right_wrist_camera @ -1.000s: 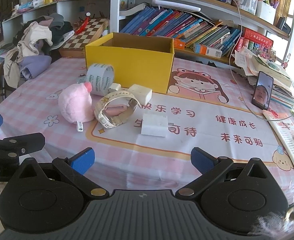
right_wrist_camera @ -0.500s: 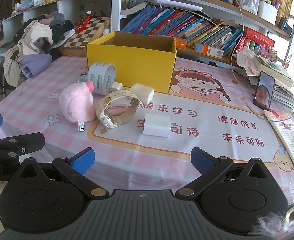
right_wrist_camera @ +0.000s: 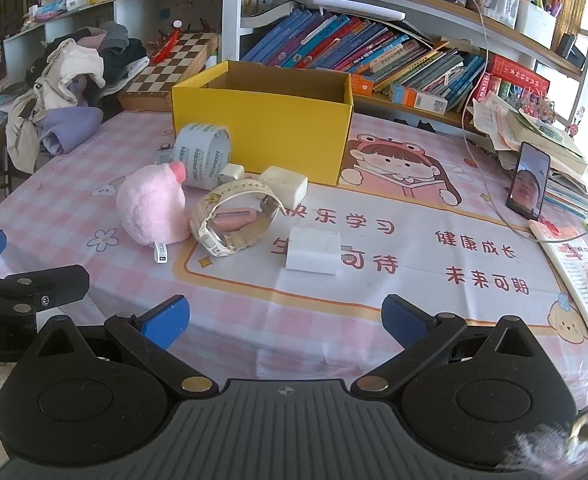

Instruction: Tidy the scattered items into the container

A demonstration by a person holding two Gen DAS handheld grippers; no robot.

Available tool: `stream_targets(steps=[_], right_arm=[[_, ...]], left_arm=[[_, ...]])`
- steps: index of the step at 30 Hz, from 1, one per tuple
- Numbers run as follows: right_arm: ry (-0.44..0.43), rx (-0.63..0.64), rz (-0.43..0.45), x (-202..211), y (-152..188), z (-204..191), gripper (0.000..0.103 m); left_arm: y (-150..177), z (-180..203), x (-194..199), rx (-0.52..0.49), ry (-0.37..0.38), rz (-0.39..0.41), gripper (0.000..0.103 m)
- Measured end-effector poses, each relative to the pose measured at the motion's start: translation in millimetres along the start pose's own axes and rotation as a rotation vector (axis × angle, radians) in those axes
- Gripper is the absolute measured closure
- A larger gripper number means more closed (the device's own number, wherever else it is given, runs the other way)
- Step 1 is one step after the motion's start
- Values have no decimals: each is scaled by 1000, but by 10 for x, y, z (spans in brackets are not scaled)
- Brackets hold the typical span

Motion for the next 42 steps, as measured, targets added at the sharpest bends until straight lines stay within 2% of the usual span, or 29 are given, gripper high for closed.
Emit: stream_targets(steps=[27,42], right_arm=[[-12,8,8,48,-1,-12,0],[-28,32,67,102,-82,-52,2]], left_arm=[[10,-12,62,-12,-13,10,0],[2,-115,89,22,-1,22,0]])
Point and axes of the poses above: each gripper's, at about its wrist camera, not at the fingertips, and x roughly against the way its jaws point, z to its right, y to its underside, the point moved 8 cm from there along -x, roughly the way its jaws point, and after that the axes turned 8 degrees about -y, right-handed, at the moved point
